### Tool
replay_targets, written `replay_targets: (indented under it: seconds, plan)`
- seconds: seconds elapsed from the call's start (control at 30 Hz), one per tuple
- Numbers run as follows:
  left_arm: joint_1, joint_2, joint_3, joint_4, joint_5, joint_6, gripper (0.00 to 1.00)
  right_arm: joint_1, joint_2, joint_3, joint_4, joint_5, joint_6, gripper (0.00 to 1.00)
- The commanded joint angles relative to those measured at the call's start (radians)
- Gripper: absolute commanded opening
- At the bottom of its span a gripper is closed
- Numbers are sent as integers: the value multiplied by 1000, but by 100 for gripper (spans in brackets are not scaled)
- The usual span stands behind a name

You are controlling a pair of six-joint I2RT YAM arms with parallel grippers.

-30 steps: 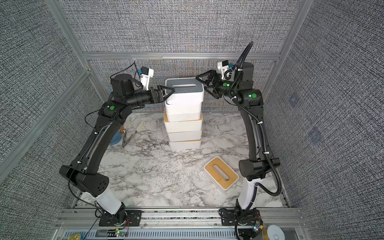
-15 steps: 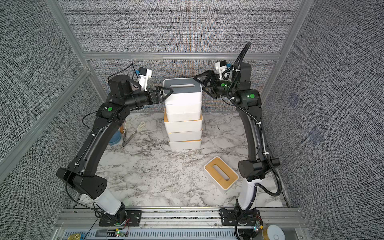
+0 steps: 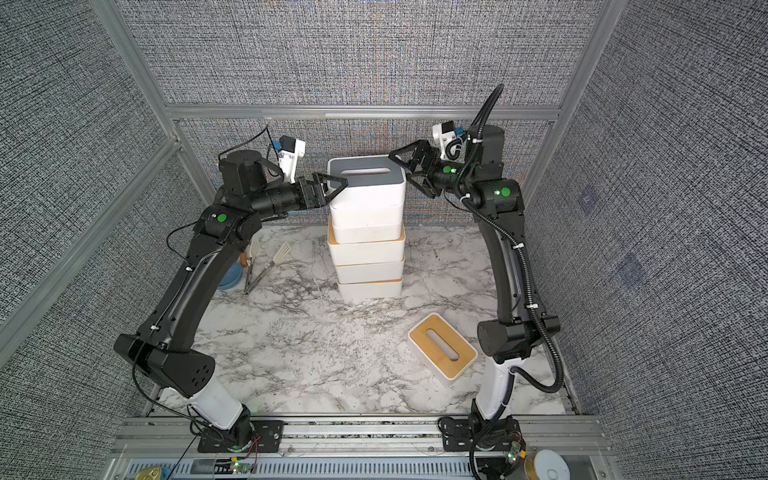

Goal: Stack the tissue boxes
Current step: Place the tissue box at the tissue box.

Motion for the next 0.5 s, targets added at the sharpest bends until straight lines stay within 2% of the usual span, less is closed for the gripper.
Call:
replay_targets:
  seconds: [0.0, 0.47]
  plan:
    - [1, -13, 2, 34, -14, 12, 99, -1, -10, -3, 19, -13, 1, 99]
    - [1, -21, 10, 30, -39, 23, 99, -1, -12, -11, 22, -20, 11, 99]
